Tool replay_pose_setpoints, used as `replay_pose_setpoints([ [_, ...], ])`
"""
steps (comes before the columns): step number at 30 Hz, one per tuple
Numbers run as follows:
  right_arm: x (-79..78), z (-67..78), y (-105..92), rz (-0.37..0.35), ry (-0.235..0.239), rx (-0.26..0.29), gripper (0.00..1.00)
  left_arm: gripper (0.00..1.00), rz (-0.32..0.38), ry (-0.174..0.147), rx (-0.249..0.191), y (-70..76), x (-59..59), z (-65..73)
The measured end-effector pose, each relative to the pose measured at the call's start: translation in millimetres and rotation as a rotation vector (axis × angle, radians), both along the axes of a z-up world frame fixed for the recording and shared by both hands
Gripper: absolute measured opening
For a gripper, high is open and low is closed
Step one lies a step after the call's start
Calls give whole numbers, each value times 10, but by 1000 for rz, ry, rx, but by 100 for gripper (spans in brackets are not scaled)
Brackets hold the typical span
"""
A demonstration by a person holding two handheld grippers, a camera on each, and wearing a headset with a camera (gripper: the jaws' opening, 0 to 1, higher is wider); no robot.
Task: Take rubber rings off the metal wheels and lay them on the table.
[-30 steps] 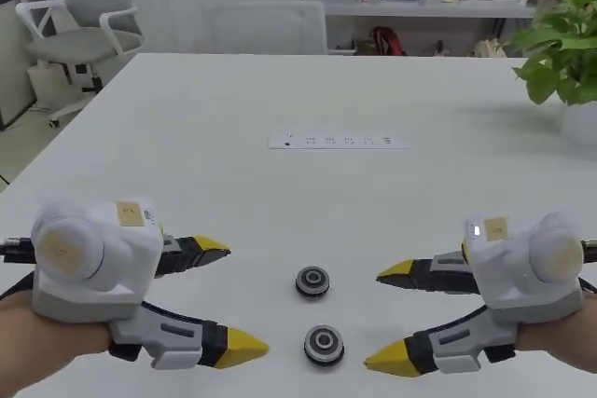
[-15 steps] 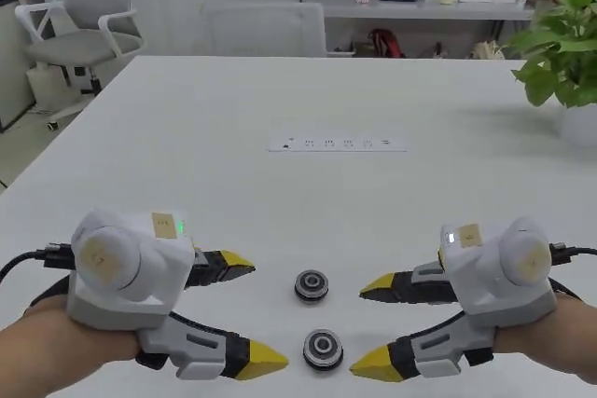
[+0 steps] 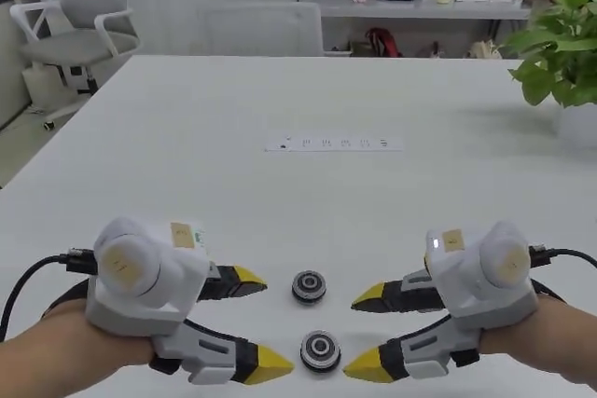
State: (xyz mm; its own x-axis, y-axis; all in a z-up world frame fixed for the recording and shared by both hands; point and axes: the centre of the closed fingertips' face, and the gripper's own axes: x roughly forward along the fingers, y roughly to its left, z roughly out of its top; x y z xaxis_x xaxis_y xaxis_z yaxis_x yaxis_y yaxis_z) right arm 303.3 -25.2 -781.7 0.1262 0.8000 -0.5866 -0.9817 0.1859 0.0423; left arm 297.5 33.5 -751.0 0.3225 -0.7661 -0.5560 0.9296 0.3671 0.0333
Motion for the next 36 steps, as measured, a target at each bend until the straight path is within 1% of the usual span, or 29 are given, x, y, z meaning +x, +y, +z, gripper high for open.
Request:
replay_pose_setpoints([
  [3,-1,-27,-5,1,8,-4,43,57,-2,9,1,-20,-1,-24],
  [7,-16,-51,4,7,19,-9,40,55,-12,13,4,-56,6,-46],
  [10,-19,-66,15,11,23,-11,39,55,-18,17,7,-80,8,-61],
  [12,-23,-83,21,15,30,-12,37,54,-25,21,13,-94,8,-87],
  [15,-22,-110,24,15,36,-16,35,52,-30,27,20,-108,4,-116],
  [16,-19,-113,26,13,39,-14,35,52,-32,28,21,-111,4,-122],
  [18,-12,-108,43,0,56,7,35,52,-34,35,20,-124,2,-134],
  [26,-28,-159,73,9,68,0,32,48,-37,50,21,-155,19,-180],
  [29,-35,-175,91,13,71,0,31,47,-39,55,15,-181,25,-184],
  [36,-46,-208,121,22,79,-4,28,43,-46,72,15,-229,20,-230],
])
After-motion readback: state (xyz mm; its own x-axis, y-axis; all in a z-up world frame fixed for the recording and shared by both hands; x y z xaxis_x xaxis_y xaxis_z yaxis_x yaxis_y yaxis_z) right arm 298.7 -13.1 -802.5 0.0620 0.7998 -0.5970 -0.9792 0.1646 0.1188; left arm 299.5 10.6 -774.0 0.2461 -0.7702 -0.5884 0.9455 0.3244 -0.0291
